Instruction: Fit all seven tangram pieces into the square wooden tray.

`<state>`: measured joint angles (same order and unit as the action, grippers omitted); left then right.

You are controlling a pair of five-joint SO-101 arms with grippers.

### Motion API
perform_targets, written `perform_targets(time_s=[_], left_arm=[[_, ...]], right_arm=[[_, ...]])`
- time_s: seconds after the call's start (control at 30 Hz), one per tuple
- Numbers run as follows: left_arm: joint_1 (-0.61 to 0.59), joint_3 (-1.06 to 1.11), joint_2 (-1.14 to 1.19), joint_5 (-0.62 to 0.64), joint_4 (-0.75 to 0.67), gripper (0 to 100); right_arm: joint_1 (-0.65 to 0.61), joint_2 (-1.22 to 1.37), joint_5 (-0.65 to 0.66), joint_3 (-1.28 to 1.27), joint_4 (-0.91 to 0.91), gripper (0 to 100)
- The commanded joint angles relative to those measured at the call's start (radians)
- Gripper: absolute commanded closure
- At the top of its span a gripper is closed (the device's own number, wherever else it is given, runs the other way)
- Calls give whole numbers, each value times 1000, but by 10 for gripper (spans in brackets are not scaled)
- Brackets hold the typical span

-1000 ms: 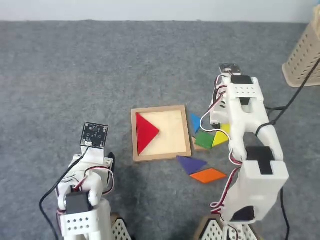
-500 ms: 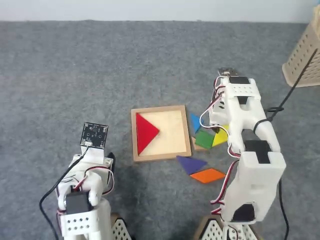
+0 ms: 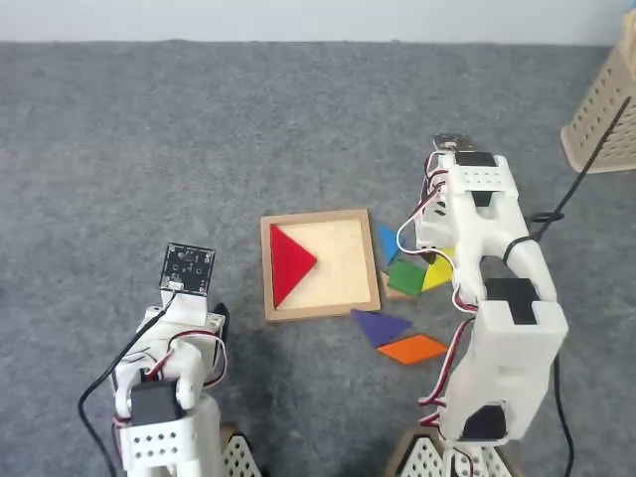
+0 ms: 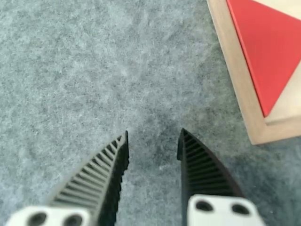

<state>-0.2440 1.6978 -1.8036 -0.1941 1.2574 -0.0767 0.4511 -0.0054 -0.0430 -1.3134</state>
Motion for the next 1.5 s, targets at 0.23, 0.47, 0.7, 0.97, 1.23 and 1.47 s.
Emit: perform_targets(time_s=[0.23, 0.47, 0.7, 0.97, 1.23, 1.47], left_arm=[[0, -12, -6, -5, 5, 832], [0, -12, -6, -5, 5, 832], [0, -12, -6, -5, 5, 832], [0, -12, -6, -5, 5, 832], [0, -12, -6, -5, 5, 832], [0, -12, -6, -5, 5, 832]], right_arm=[[-8, 36, -267, 8, -36, 717], [-7, 44, -290, 25, -39, 727], [-4, 35, -272, 9, -28, 846], [64, 44, 2, 183, -59, 850], [62, -119, -23, 190, -196, 846], [64, -392, -55, -267, 64, 773]])
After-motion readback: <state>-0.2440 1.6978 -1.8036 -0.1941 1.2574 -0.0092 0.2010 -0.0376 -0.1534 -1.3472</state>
